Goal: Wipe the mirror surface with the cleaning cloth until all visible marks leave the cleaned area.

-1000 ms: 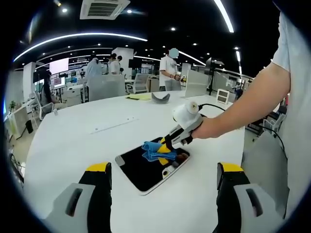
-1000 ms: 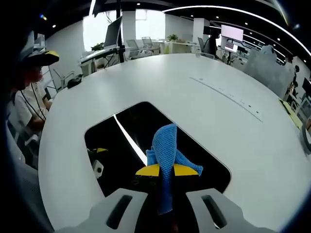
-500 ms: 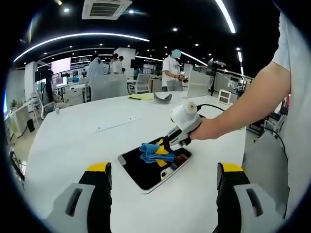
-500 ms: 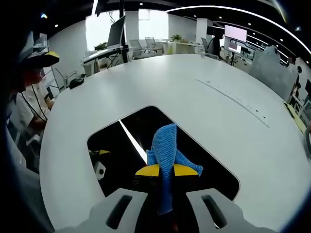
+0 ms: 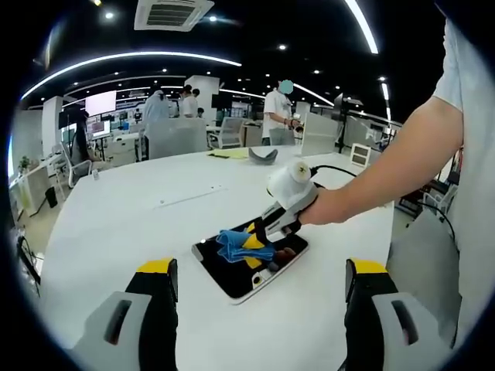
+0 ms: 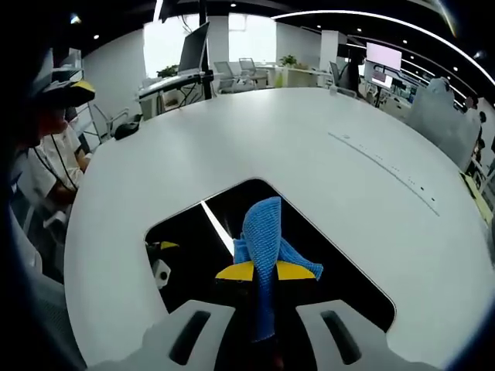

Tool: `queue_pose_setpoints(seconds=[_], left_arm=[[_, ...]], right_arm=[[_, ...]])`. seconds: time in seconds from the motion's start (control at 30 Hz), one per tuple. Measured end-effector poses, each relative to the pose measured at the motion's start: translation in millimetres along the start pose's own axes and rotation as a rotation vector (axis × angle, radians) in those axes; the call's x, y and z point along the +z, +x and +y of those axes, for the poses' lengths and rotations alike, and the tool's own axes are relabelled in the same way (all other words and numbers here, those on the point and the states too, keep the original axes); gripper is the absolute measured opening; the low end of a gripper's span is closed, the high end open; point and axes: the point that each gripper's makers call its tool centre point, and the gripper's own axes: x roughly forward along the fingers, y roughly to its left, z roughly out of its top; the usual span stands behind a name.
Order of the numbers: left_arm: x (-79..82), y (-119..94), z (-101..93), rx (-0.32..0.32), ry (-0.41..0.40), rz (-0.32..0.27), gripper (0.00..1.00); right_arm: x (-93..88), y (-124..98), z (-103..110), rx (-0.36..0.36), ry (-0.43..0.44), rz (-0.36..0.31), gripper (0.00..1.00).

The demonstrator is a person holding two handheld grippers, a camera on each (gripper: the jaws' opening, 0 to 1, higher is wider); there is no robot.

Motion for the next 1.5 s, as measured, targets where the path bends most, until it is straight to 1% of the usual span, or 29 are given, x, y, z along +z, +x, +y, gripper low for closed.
queue_pose_setpoints(seconds=[0.4, 1.0, 1.27, 1.5], left_arm=[[-0.1, 0.6, -0.7, -0.004, 0.003, 0.001, 0.90], [-2.0, -0.7, -0.9, -0.004, -0.002, 0.002, 0.90], [0.0, -2.6, 1.2, 0.000, -0.002, -0.002, 0.90], [-1.8, -3.6, -0.7, -0.007, 0.005, 0.004, 0.90]], right_arm=[[5.3, 4.9, 5.3, 0.006, -0.002, -0.002, 0.02], [18.4, 16.8, 18.2, 0.027, -0.019, -0.006, 0.02], [26.6, 24.0, 28.3, 0.046, -0.041, -0.004, 0.02], [32.3, 29.2, 34.1, 0.057, -0.051, -0.007, 0.02]])
